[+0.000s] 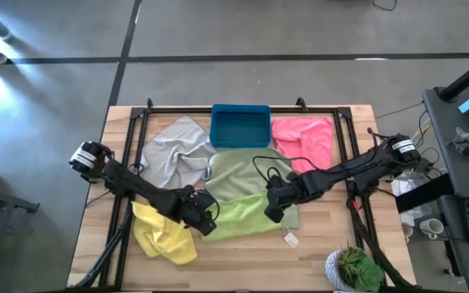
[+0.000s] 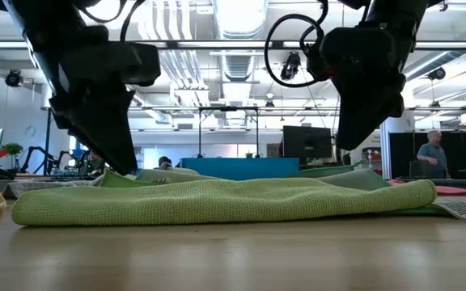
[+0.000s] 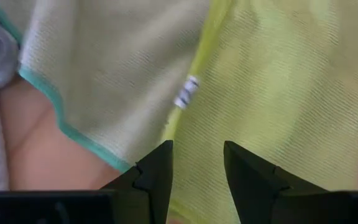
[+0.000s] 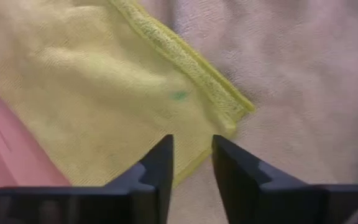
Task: Fold microfiber towels
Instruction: Fold the light green microfiber cloth
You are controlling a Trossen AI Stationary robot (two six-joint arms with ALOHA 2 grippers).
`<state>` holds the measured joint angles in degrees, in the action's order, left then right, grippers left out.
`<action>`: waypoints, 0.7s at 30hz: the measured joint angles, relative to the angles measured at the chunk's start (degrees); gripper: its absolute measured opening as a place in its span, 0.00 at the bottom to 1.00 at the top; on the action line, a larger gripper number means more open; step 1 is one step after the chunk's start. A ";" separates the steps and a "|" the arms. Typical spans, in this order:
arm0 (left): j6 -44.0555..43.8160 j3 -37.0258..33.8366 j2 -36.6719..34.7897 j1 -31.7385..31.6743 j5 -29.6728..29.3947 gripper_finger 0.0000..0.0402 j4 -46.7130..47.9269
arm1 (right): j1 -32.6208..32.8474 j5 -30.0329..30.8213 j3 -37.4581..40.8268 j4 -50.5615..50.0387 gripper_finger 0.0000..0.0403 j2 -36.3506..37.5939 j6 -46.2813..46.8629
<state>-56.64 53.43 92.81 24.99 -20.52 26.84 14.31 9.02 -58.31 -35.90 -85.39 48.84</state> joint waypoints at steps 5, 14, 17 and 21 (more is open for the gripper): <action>0.00 1.38 -1.08 1.21 6.57 0.32 -2.21 | -0.81 -1.75 -3.84 -4.07 0.38 1.08 -2.79; -1.63 0.77 1.40 4.71 6.23 0.32 -11.95 | 1.47 -1.51 -6.28 -8.44 0.39 7.09 -11.36; -3.00 0.75 3.26 5.44 6.56 0.32 -13.18 | 2.92 -1.52 -4.75 -8.61 0.37 9.59 -11.81; -3.14 1.53 6.59 6.62 6.78 0.32 -15.45 | 4.04 -1.49 -3.08 -8.34 0.34 11.59 -10.18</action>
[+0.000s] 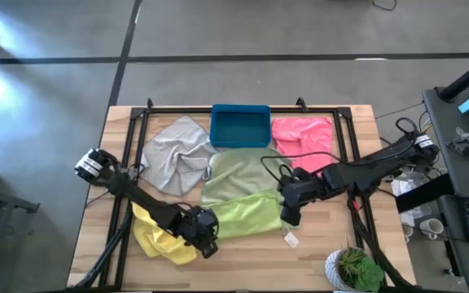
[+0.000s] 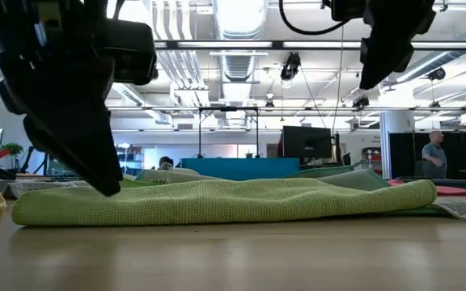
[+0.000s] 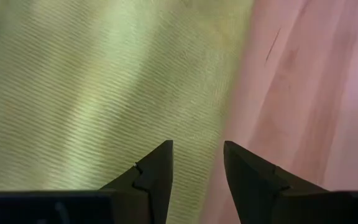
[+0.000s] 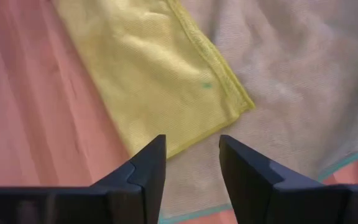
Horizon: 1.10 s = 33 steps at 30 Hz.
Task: Fold microfiber towels
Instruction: Fold the light green microfiber cloth
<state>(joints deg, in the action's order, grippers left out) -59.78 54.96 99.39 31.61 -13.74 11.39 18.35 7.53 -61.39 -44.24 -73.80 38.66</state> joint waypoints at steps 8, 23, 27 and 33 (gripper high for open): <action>-2.92 1.09 4.13 1.20 4.64 0.32 -1.11 | 0.29 0.02 0.46 0.22 0.30 -0.77 0.32; -0.70 0.75 -0.90 4.10 16.21 0.32 20.24 | 0.29 0.00 0.90 0.18 0.26 -1.63 0.37; 0.64 0.41 -3.28 3.98 16.09 0.32 29.50 | 0.27 0.03 1.10 0.26 0.25 -2.06 1.25; -2.32 0.83 -8.53 3.85 12.47 0.32 26.70 | -0.15 3.98 1.66 1.87 0.24 -3.49 1.83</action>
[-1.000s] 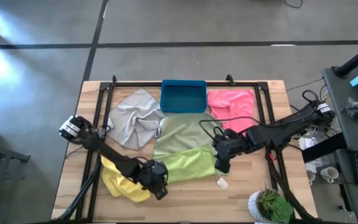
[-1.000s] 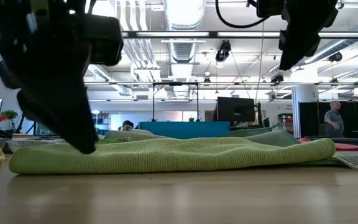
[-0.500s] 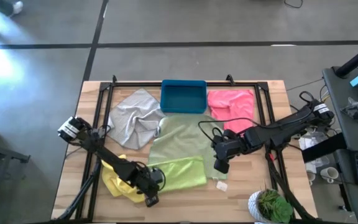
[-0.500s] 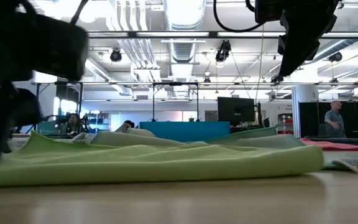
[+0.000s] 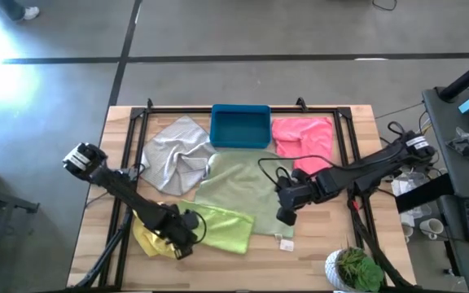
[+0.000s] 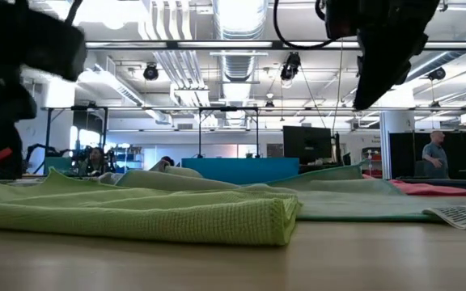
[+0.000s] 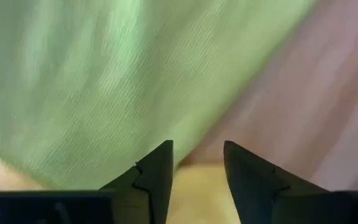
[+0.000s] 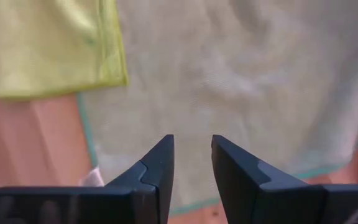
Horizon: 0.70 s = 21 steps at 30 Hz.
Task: Fold microfiber towels
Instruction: Fold the light green microfiber cloth
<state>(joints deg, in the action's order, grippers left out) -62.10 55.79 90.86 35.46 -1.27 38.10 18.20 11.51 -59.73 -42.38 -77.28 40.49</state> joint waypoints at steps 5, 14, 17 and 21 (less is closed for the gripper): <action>1.48 -0.11 -1.37 -0.52 -12.14 0.32 -12.39 | -1.13 -0.59 0.56 -0.17 0.22 -2.94 0.03; 8.71 -0.22 4.51 -6.84 -17.10 0.32 -33.58 | -1.75 -8.34 1.67 -0.16 0.13 -11.06 -2.01; 8.99 -0.08 7.32 -7.45 -17.09 0.32 -40.72 | -1.87 -9.10 1.67 -0.12 0.08 -13.27 -3.57; 8.63 0.49 11.31 -7.47 -17.05 0.32 -46.95 | -2.37 -10.52 1.71 1.60 0.03 -15.39 -5.92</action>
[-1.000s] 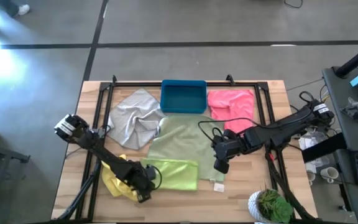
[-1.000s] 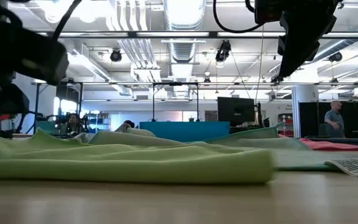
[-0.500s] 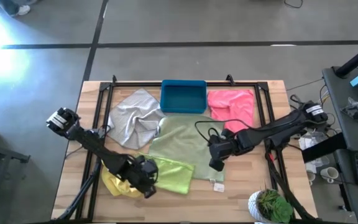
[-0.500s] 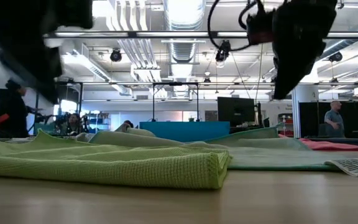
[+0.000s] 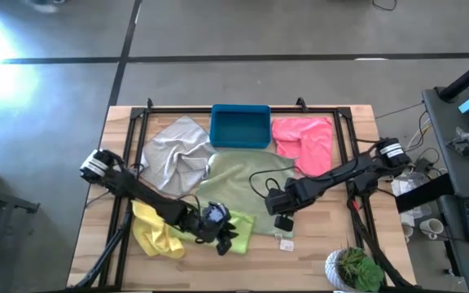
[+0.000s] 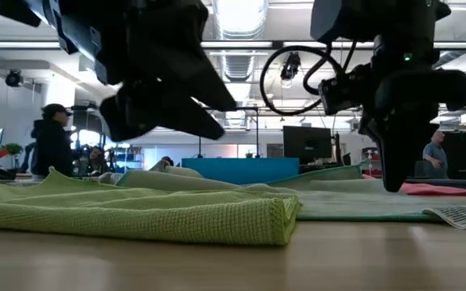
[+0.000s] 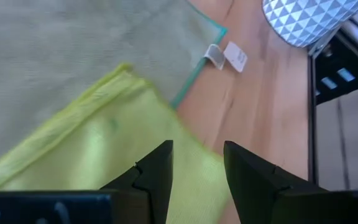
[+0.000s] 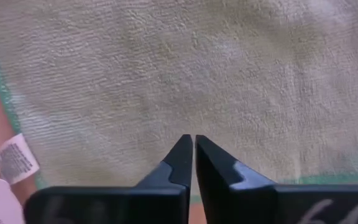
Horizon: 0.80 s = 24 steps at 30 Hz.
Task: Fold microfiber towels
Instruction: Fold the light green microfiber cloth
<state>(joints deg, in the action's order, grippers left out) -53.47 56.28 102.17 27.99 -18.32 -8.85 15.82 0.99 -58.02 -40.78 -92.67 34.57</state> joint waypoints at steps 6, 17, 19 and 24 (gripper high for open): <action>-2.02 1.83 6.97 -0.01 1.59 0.32 -5.84 | -1.77 -0.09 0.03 0.35 0.02 -2.32 -2.28; -5.84 7.44 15.74 0.20 9.47 0.32 -7.55 | -8.27 0.42 0.15 -0.38 0.02 -3.88 -3.16; -6.56 7.32 15.78 0.32 11.75 0.32 -7.26 | -9.84 1.63 0.15 -1.18 0.02 -3.88 -3.14; -5.72 7.27 15.08 1.52 18.44 0.32 -5.47 | -14.11 2.66 0.17 -2.33 0.02 -3.79 -3.89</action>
<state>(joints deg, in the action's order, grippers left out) -59.18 63.55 117.25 29.51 0.11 -14.33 1.71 3.65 -57.84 -43.11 -96.47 30.68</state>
